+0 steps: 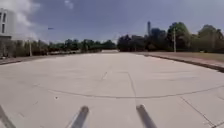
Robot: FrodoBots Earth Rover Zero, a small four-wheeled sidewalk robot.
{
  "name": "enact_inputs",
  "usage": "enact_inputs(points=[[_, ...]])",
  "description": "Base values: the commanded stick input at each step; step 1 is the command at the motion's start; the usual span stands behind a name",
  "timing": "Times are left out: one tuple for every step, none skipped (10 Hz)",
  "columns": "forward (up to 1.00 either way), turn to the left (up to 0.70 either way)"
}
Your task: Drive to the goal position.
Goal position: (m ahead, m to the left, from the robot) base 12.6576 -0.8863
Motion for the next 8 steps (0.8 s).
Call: enact_inputs(points=[[1.0, 0.0], [1.0, 0.0], [1.0, 0.0], [1.0, 0.0], [1.0, 0.0], [1.0, 0.0], [1.0, 0.0], [1.0, 0.0]])
